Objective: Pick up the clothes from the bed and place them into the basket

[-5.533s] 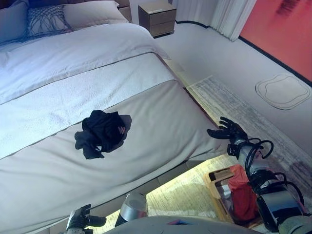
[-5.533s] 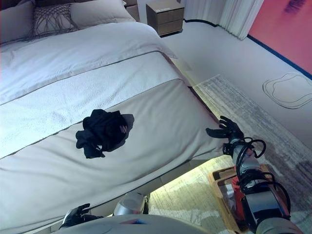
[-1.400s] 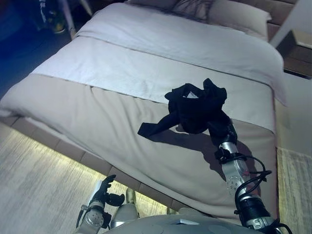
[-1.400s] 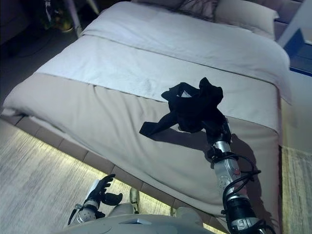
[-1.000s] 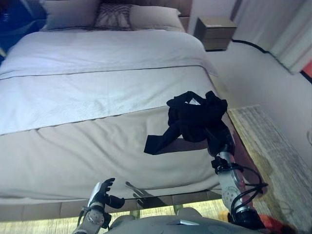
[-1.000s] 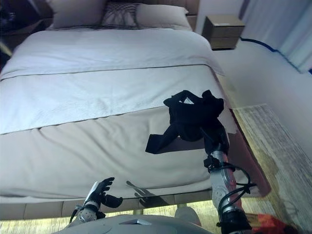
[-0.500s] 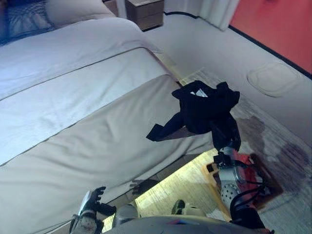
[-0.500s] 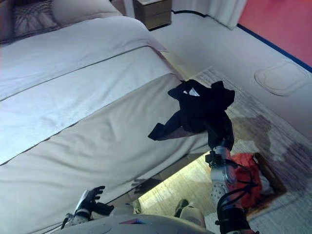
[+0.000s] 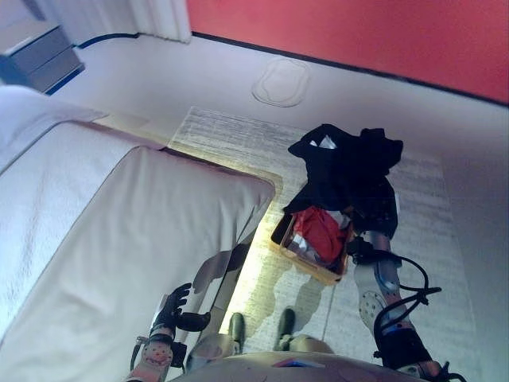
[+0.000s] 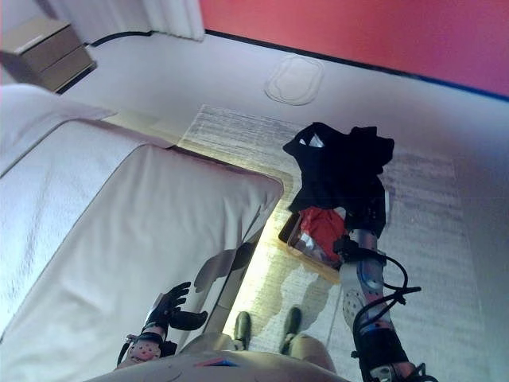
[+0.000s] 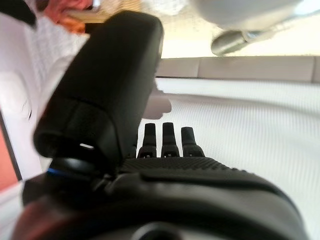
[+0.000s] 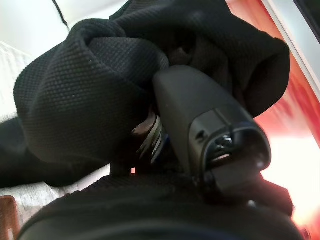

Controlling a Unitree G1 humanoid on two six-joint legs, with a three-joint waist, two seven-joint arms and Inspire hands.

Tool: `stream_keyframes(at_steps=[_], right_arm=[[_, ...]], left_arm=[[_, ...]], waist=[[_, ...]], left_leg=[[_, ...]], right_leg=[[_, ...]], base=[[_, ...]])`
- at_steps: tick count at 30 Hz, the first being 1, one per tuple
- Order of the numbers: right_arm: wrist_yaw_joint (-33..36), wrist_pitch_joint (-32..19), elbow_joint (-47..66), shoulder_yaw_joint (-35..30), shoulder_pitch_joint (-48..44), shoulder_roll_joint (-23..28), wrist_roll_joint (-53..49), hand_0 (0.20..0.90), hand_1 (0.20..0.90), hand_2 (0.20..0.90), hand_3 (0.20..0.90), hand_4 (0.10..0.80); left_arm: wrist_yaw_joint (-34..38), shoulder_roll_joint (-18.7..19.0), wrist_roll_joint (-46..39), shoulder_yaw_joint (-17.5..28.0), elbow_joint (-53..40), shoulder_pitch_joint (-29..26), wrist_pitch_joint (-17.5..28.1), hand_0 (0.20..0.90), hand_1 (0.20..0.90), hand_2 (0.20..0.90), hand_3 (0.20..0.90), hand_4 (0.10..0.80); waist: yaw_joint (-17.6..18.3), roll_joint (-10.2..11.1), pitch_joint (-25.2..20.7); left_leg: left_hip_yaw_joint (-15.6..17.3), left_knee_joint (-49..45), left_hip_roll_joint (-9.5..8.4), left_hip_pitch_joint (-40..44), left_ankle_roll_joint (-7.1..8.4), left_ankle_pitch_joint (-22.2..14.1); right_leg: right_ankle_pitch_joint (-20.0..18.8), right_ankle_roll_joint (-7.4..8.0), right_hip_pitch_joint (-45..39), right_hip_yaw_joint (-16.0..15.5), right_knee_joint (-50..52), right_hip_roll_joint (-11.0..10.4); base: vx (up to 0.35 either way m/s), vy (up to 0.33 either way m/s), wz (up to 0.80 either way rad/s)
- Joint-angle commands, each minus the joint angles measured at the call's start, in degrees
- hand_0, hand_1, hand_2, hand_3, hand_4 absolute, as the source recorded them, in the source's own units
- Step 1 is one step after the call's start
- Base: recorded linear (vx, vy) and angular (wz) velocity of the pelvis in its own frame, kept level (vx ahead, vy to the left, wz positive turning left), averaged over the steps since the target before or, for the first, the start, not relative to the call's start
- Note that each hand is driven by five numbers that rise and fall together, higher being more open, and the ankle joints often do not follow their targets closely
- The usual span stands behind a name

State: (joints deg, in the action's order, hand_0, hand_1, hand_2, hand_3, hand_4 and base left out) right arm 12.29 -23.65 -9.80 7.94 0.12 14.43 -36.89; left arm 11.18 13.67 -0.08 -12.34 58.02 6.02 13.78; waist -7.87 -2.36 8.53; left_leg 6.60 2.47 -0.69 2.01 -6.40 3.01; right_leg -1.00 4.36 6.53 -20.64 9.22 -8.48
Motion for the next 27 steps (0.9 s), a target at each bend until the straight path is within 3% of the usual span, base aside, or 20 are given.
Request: stream_keyframes(at_steps=[1, 3, 5, 11, 17, 27], right_arm=[[1.4, -2.2, 6.7, -0.2, -7.8, 0.0, 4.3, 0.3, 0.3, 0.3, 0.2, 0.1], [2.6, -1.2, 4.0, 0.1, -8.1, 0.4, 3.8, 0.3, 0.3, 0.3, 0.2, 0.1], [3.6, -0.6, 1.6, 0.4, -9.3, 0.5, 3.5, 0.3, 0.3, 0.3, 0.2, 0.1], [4.8, 2.3, -3.8, -0.6, -11.0, 1.7, 0.9, 0.3, 0.3, 0.3, 0.2, 0.1], [5.2, 5.5, -8.6, -1.4, -11.1, 2.4, 1.1, 0.3, 0.3, 0.3, 0.2, 0.1], [7.1, 7.6, -17.3, -2.9, -13.3, 5.3, 0.6, 0.3, 0.3, 0.3, 0.2, 0.1]], left_arm=[[0.7, 5.0, -0.8, 3.2, 1.8, 0.1, 1.6, 0.9, 0.9, 0.9, 0.9, 0.8], [0.5, 5.5, -1.2, 3.2, 2.6, -0.2, 1.6, 0.9, 0.9, 0.9, 0.9, 0.8], [1.1, 5.4, -1.9, 2.5, 2.8, -1.1, 1.7, 0.9, 0.9, 0.9, 0.9, 0.8], [2.5, 3.5, -0.6, 3.2, 3.8, -1.7, 1.3, 0.9, 0.9, 0.9, 0.9, 0.8], [2.5, 2.4, 1.6, 3.4, 3.5, -0.2, 0.7, 0.9, 0.9, 0.9, 0.9, 0.8], [1.4, 2.8, 2.8, 1.7, 4.3, -0.2, 1.6, 0.9, 0.9, 0.9, 0.9, 0.8]], waist=[[-2.8, 1.4, -2.9], [-3.4, 1.4, -3.5], [-3.9, 2.3, -3.8], [-4.2, 4.2, -4.1], [-5.6, 4.4, -4.9], [-7.5, 2.8, -4.7]], left_leg=[[-5.9, 0.4, -0.77, 0.2, 5.41, -4.2], [-5.1, 1.4, -0.3, -0.5, 5.47, -3.1], [-3.9, 1.6, 0.67, -1.9, 6.41, -2.2], [-2.7, 1.9, 2.47, -3.6, 8.23, -0.6], [-3.9, 1.9, 2.9, -3.2, 9.3, -0.1], [-5.8, 1.6, 2.53, -3.8, 10.12, 0.7]], right_leg=[[-4.2, 4.7, -5.4, 0.6, 3.5, -6.9], [-2.7, 4.34, -6.5, -0.2, 3.8, -7.1], [0.9, 3.58, -8.6, -1.2, -2.2, -4.5], [1.0, 2.84, -11.6, -1.1, -10.4, -0.7], [0.6, 2.19, -14.1, -2.6, -12.9, 0.1], [0.7, 1.9, -15.5, -4.9, -13.3, -0.1]], base=[[-0.1, -0.056, -1.06], [-0.099, -0.117, -0.42], [-0.115, -0.164, -0.2], [-0.038, -0.123, -0.29], [0.024, -0.05, -0.02], [0.026, -0.002, 0.13]])
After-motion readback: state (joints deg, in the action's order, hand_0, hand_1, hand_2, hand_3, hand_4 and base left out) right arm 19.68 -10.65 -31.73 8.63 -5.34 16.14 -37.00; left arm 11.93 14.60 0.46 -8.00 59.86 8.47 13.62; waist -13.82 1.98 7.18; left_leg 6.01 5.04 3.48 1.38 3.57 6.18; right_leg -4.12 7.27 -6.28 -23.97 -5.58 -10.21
